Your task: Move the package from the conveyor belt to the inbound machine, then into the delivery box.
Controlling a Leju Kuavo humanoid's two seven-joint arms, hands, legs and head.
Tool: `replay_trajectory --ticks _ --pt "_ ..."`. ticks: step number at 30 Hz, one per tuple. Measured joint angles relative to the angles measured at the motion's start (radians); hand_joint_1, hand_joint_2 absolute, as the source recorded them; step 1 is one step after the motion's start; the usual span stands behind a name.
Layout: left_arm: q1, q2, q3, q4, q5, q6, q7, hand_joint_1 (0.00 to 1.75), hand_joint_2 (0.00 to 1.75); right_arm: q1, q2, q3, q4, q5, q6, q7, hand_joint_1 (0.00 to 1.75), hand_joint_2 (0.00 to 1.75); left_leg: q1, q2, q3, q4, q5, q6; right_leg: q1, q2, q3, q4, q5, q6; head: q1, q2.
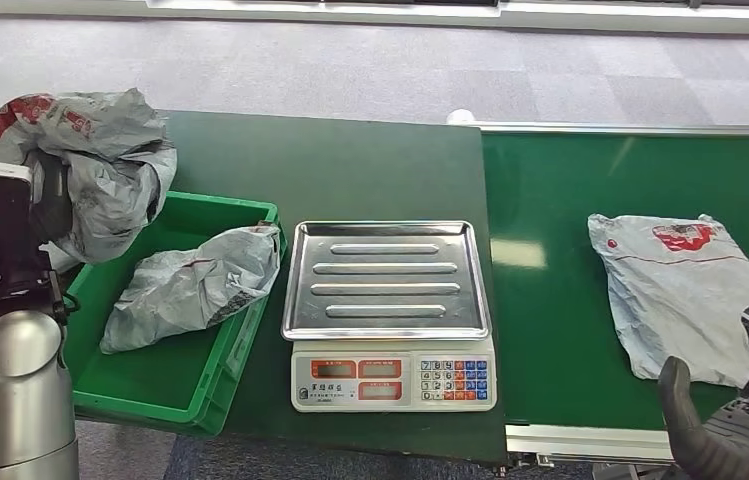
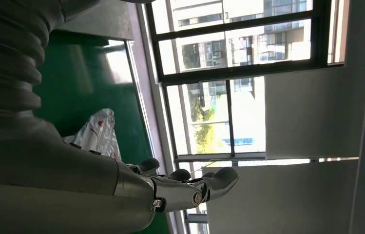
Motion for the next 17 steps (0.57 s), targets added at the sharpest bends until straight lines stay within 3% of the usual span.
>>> replay_trajectory --ticks 8,17 --pt "0.109 0.054 0.068 -0.004 0.012 0.003 -0.031 0.0 1.75 0.0 0.004 0.0 0.0 0.036 0.082 0.041 0.0 1.75 0.0 0.002 0.0 0.0 -0.001 -0.001 0.002 0.002 -0.001 0.0 -0.001 -0.002 0.0 0.0" --pt "0.182 0.112 0.08 0.021 0.073 -0.051 -0.058 0.0 1.75 0.002 0.029 -0.04 0.017 0.037 0.197 0.067 0.0 1.75 0.0 0.002 0.001 0.0 -0.001 -0.001 0.002 0.002 -0.001 0.0 -0.001 -0.002 0.0 0.0"
